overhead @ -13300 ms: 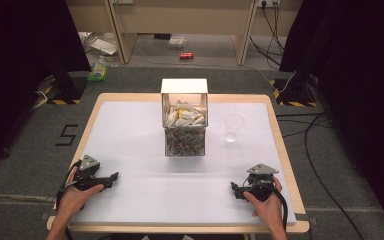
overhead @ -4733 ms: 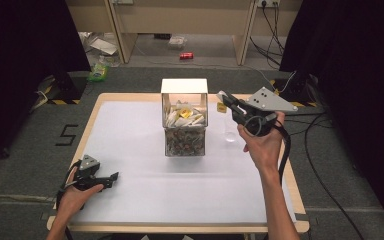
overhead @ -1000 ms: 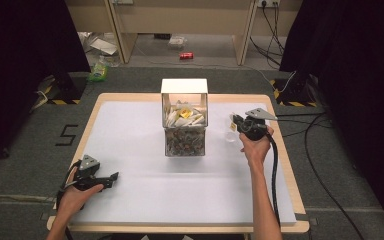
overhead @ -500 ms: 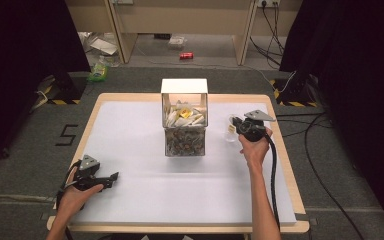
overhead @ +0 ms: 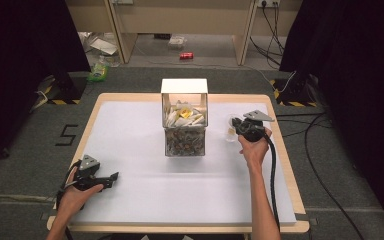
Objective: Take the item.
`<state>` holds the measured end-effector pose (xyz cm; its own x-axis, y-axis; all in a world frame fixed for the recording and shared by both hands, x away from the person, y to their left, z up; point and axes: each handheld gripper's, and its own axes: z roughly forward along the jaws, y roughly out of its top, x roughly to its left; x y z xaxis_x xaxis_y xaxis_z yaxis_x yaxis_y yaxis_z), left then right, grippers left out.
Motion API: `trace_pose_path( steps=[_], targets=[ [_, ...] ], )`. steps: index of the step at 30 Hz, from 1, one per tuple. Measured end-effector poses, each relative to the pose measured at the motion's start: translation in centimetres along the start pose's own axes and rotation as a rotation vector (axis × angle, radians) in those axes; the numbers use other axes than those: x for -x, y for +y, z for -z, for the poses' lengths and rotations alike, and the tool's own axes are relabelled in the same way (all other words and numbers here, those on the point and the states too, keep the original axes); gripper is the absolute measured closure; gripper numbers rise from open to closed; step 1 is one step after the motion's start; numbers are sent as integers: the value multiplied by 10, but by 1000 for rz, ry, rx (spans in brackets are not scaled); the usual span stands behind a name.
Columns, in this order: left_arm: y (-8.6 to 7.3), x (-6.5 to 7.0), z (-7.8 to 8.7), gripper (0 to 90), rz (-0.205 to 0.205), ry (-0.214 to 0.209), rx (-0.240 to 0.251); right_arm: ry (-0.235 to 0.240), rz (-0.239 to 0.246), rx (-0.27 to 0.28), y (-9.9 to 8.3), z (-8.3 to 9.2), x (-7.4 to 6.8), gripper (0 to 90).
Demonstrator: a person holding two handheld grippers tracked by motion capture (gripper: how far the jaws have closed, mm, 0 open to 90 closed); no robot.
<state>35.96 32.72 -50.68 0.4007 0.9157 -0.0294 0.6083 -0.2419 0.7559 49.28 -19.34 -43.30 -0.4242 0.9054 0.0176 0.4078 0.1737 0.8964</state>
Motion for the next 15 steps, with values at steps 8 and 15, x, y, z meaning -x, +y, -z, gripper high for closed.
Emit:
trace_pose_path(
  steps=[8, 15],
  targets=[
    [0, 0, 0, 147, 0, 0, 0, -4, -19, 16, 2, 4, 1, 757],
    [0, 0, 0, 147, 0, 1, 0, -4, -65, 44, 7, 14, 3, 581]
  ],
)
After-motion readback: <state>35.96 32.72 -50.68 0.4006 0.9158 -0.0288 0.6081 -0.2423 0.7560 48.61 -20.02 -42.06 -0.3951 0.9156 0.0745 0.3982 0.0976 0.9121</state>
